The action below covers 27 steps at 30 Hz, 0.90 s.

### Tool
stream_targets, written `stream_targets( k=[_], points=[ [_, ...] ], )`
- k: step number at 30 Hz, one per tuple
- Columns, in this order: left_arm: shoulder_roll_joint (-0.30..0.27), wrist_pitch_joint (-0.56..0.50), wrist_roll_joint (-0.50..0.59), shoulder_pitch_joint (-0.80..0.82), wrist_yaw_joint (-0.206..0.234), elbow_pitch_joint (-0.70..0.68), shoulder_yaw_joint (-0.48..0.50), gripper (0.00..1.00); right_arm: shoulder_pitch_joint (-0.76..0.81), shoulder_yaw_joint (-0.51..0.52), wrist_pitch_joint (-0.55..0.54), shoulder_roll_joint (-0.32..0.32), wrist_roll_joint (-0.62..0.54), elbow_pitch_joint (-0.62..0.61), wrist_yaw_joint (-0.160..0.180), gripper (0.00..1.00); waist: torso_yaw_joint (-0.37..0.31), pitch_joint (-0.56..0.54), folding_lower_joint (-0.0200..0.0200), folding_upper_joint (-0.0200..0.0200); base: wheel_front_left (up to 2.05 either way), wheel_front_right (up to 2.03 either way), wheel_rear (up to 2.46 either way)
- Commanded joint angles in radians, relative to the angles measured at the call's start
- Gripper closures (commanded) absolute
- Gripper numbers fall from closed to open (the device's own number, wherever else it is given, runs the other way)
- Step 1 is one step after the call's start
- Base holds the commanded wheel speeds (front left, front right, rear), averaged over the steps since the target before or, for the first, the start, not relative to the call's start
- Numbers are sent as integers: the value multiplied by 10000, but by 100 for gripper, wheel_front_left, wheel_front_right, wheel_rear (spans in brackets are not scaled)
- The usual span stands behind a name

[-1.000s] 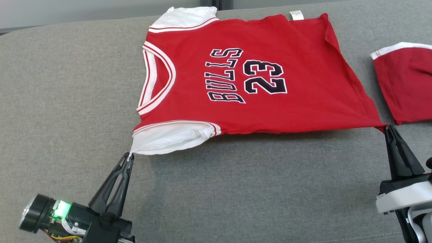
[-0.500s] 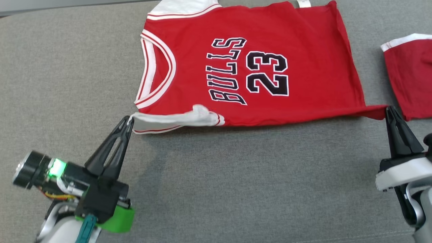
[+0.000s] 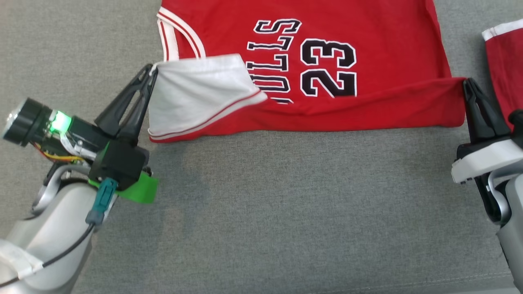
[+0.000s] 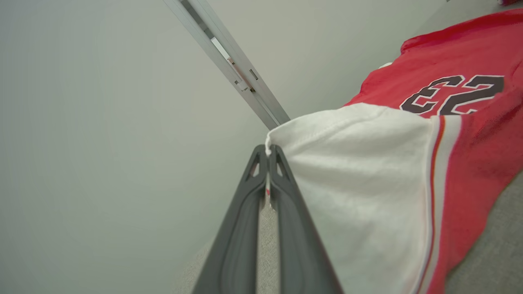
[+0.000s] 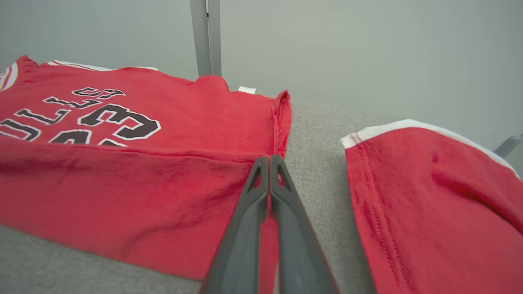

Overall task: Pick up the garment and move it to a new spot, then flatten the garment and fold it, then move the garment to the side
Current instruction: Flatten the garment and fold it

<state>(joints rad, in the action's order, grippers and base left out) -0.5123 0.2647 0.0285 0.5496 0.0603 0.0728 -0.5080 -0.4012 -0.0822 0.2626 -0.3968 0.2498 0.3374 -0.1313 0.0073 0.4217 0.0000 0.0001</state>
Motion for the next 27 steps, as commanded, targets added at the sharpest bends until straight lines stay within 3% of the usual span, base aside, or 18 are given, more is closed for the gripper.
stream_targets(
  k=[1,8,14,15,16,17,21,24,27],
  points=[
    [21,-12,98,343,-69,138,-25,100,-246,-39,28,-42,-69,85,10,100,-24,270,0,-1,0,0,0],
    [30,-12,194,1483,-355,856,-458,100,-1016,-208,28,-6,-29,423,10,100,-110,767,0,-1,0,0,0],
    [39,-12,46,1994,-231,1463,-648,100,-1421,-225,28,93,15,684,10,100,-192,918,0,-1,0,0,0],
    [59,-12,-17,1997,-209,1566,-638,86,-1448,-149,28,121,11,683,10,100,-202,914,0,-1,0,0,0],
    [106,-12,-111,1946,-171,1708,-604,26,-1441,-45,28,160,-56,673,10,5,-208,897,0,-1,0,0,0],
    [120,-12,-106,1926,-141,1724,-612,0,-1421,38,28,211,-106,616,10,0,-210,870,0,-1,0,0,0],
    [243,-10,-624,1298,194,1715,-332,0,-1008,394,28,420,-309,226,10,0,-226,610,0,-1,0,0,0],
    [682,-10,-1641,282,493,1579,408,0,-562,708,28,636,-371,-230,10,0,-235,355,0,-1,0,0,0],
    [1228,-10,-2894,-989,378,1678,1251,0,-68,956,28,835,-403,-618,10,0,-233,156,0,-1,0,0,0]
  ],
)
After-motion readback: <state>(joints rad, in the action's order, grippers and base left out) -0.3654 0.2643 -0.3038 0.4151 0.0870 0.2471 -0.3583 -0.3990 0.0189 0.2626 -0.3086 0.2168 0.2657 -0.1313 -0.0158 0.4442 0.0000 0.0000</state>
